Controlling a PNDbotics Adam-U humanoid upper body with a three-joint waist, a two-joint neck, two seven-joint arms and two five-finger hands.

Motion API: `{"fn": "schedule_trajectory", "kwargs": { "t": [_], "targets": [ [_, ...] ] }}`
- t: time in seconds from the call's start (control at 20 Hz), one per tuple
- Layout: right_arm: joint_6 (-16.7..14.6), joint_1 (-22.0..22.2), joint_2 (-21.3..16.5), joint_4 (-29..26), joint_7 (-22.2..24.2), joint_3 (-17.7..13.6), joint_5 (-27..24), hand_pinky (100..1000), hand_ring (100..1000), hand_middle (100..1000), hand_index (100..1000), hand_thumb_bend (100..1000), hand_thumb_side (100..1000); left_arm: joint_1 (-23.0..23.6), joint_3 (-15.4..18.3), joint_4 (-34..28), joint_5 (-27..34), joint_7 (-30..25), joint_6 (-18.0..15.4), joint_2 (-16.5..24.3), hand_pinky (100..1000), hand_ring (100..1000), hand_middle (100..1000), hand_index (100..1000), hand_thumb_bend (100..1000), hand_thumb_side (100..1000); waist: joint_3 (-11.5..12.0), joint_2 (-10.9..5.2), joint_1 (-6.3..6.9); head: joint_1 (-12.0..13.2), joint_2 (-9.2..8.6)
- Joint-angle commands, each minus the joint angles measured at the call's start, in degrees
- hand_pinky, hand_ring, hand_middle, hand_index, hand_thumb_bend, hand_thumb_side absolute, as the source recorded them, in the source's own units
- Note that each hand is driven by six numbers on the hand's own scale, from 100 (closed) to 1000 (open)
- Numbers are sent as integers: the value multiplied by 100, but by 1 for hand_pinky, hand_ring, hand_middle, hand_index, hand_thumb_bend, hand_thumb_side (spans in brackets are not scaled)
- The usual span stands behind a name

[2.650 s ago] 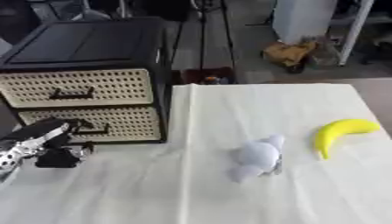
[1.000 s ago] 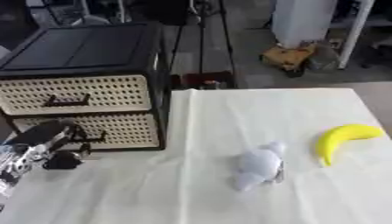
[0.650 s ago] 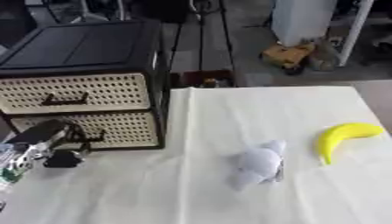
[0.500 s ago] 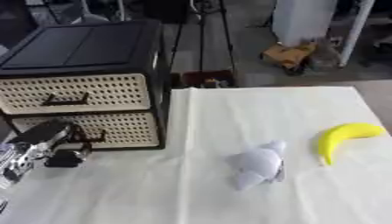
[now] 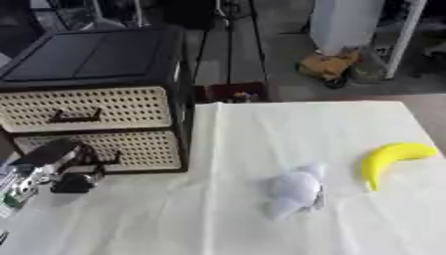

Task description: Pick up objects from table and place into drawer.

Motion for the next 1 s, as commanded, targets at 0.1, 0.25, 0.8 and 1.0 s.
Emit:
{"fn": "schedule_trajectory", "kwargs": {
  "t": [0.1,0.25,0.8,1.0],
  "targets": [
    [-51,-18,-111,-88,-39,-78,-79,685,717,612,742,100,923,15,-38,-54,71,-150,1,91,100,100,100,883,100,455,9,-126,-20,-7,-49],
    [-47,-16,-101,-88,-39,-88,-88,686,717,612,742,100,922,26,-65,-82,186,-291,10,79,100,100,100,831,100,473,9,-129,-17,-5,-45],
    [-57,12,-95,-88,-39,-111,-102,688,718,612,742,100,924,28,-78,-232,2,-338,197,173,100,100,100,650,100,434,22,-159,-11,-14,-23],
    [-60,16,-92,-88,-39,-109,-102,688,717,612,742,100,947,34,-68,-299,-136,-313,230,175,100,100,100,590,100,425,27,-162,-10,-11,-26]
  ]
}}
